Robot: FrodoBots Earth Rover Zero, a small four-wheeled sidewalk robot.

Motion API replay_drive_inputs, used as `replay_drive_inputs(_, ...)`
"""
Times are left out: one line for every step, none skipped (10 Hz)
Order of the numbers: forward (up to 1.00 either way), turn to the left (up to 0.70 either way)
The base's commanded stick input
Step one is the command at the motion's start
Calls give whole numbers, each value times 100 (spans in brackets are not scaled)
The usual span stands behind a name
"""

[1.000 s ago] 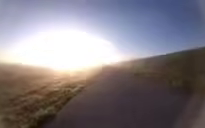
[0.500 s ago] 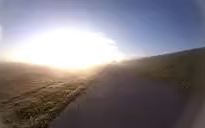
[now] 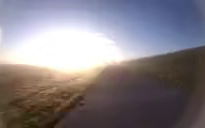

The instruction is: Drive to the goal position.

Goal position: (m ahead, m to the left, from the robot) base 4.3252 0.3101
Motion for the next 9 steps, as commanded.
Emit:
replay_drive_inputs(100, -2)
replay_drive_inputs(100, 0)
replay_drive_inputs(100, 0)
replay_drive_inputs(100, 0)
replay_drive_inputs(100, 0)
replay_drive_inputs(100, 0)
replay_drive_inputs(100, 0)
replay_drive_inputs(100, 0)
replay_drive_inputs(100, 0)
